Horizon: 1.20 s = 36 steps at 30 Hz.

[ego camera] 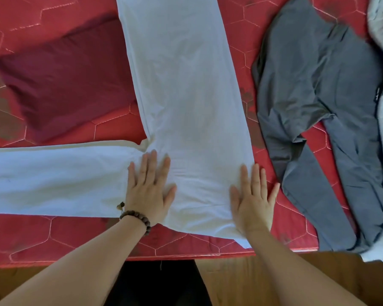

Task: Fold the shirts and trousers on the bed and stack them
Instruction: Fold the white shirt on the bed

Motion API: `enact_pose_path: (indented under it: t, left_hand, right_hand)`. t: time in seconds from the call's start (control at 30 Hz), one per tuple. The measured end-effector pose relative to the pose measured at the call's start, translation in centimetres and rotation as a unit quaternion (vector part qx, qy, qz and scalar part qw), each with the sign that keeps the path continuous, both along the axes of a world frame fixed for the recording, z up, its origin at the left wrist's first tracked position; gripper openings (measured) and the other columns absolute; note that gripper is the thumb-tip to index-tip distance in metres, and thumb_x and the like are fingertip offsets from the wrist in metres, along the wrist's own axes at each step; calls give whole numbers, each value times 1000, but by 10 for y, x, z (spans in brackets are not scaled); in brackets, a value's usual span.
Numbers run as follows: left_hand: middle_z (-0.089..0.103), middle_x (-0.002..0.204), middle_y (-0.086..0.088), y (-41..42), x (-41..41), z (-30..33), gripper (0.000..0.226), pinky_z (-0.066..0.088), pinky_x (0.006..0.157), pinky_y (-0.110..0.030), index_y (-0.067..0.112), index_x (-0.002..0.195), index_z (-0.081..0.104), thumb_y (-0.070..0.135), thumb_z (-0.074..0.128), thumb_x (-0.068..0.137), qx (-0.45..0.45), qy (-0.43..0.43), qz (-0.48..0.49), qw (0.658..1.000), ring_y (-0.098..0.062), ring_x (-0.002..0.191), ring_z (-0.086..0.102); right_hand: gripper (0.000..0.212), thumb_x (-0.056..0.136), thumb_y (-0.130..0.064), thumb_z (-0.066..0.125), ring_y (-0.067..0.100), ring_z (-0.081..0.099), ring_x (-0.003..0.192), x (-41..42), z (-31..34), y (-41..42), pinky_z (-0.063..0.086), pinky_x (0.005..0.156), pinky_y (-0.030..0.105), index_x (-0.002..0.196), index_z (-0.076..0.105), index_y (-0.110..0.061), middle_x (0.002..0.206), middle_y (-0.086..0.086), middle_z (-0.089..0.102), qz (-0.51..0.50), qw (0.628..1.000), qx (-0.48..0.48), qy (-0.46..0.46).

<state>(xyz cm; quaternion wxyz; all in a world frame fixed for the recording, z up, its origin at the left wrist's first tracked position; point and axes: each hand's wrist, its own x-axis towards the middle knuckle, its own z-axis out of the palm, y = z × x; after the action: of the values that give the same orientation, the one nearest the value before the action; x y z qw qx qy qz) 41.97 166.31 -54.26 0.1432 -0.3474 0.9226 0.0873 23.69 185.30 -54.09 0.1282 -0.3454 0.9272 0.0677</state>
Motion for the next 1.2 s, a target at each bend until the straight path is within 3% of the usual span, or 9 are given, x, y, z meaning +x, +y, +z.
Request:
enact_pose_path:
  t: [0.13,0.27,0.33,0.53,0.7,0.9,1.2]
  left_hand:
    - [-5,160,-17,4,-1,6,72,6,116,-60,14,154,3,51,19,94,5,3,26,1000,-34,148,-6]
    - [1,162,-9,14,-8,7,66,10,113,-63,23,153,19,50,27,93,27,35,-79,996,-32,148,-3]
    - [-2,162,-7,13,-5,5,68,9,114,-62,28,153,15,56,27,92,30,29,-72,997,-31,148,-4]
    - [-8,161,-9,-8,37,7,74,4,116,-58,24,154,1,60,19,92,27,-17,-4,999,-28,148,-10]
    - [-21,159,-5,-51,98,17,71,-2,117,-56,27,150,-17,61,2,91,20,-53,77,995,-26,145,-21]
    - [-22,158,-1,-101,162,12,67,-3,117,-56,31,149,-17,62,-1,91,20,-39,101,994,-24,145,-23]
    - [-12,160,-7,-189,258,6,63,-9,118,-45,29,152,-4,55,12,96,8,9,107,994,-24,146,-18]
  right_hand:
    - [65,96,-46,24,27,9,148,9,7,-12,5,115,61,153,16,-15,160,13,14,-24,999,-24,12]
    - [66,96,-51,31,29,5,149,48,14,-44,0,115,62,154,17,-24,161,9,9,150,985,-67,-45]
    - [64,98,-54,30,27,1,149,59,9,-47,6,114,64,154,14,-29,162,5,5,216,972,-59,-66]
    - [63,99,-56,23,27,0,149,56,8,-39,10,114,64,154,16,-27,162,6,3,206,977,-12,-57]
    - [62,98,-47,28,27,8,149,87,20,-73,15,114,61,152,23,-18,161,10,13,227,970,-45,-75]
    - [60,99,-44,23,26,8,149,154,15,-168,9,116,57,152,25,-15,161,8,14,313,944,-54,-92]
    - [65,96,-50,25,24,8,149,250,0,-251,10,114,60,152,24,-17,161,9,12,324,944,-28,-58]
